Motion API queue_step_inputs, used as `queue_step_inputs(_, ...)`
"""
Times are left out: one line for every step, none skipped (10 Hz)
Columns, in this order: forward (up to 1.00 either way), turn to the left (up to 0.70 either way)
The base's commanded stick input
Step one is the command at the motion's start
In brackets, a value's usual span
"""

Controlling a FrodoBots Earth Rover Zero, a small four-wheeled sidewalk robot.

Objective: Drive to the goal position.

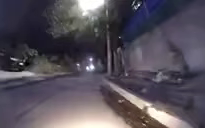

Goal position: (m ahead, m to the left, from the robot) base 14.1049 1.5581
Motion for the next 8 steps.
queue_step_inputs(0.7,0.0)
queue_step_inputs(0.7,0.0)
queue_step_inputs(0.7,0.0)
queue_step_inputs(0.7,0.0)
queue_step_inputs(0.7,0.0)
queue_step_inputs(0.7,0.0)
queue_step_inputs(0.7,0.0)
queue_step_inputs(0.7,0.0)
